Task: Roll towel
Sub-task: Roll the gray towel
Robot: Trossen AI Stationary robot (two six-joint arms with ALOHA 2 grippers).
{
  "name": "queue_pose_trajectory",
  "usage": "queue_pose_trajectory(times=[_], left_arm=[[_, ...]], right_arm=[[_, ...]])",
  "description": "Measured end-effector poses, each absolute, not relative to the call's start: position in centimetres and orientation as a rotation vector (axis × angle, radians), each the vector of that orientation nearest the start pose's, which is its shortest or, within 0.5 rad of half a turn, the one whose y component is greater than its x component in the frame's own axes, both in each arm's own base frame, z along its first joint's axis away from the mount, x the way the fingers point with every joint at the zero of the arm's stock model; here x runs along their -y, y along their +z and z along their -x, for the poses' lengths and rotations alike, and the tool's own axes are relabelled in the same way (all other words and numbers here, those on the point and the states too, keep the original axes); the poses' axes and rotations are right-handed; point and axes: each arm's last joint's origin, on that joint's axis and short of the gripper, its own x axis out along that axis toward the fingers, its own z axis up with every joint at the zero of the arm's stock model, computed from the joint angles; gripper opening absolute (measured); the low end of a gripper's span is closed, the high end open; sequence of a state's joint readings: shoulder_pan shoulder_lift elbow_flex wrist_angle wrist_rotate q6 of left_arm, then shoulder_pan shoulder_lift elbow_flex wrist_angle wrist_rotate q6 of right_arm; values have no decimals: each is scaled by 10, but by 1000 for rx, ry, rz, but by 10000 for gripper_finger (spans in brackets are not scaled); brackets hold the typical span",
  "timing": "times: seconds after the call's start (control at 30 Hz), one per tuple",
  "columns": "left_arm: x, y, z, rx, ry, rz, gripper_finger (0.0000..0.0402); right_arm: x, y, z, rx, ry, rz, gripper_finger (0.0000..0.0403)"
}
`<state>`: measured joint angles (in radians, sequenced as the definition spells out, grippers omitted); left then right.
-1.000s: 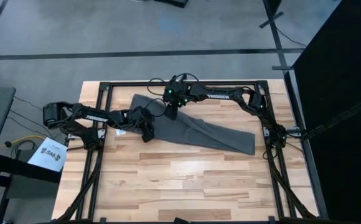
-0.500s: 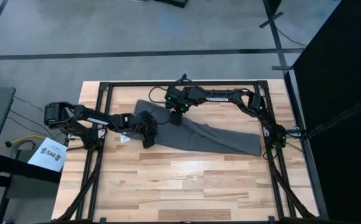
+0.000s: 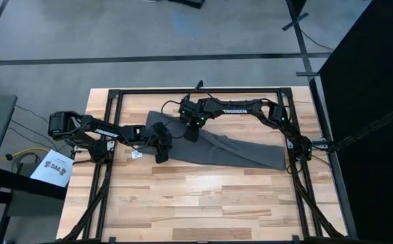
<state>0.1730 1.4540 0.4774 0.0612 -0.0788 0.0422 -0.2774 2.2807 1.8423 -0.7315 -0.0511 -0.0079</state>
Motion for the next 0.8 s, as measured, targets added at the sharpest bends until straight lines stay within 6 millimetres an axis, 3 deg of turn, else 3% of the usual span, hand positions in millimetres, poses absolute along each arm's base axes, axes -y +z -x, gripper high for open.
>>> queue_pose_trajectory(times=[0.33,0.57,0.8], left_arm=[[-43,120,-231,-922,219,-1,82],[-48,123,-233,-926,238,-11,82],[-57,133,-237,-985,244,-35,82]], right_arm=[[129,166,-460,-1152,-208,-140,8],[127,169,-460,-1155,-268,-65,1],[104,170,-466,-1177,-282,118,0]])
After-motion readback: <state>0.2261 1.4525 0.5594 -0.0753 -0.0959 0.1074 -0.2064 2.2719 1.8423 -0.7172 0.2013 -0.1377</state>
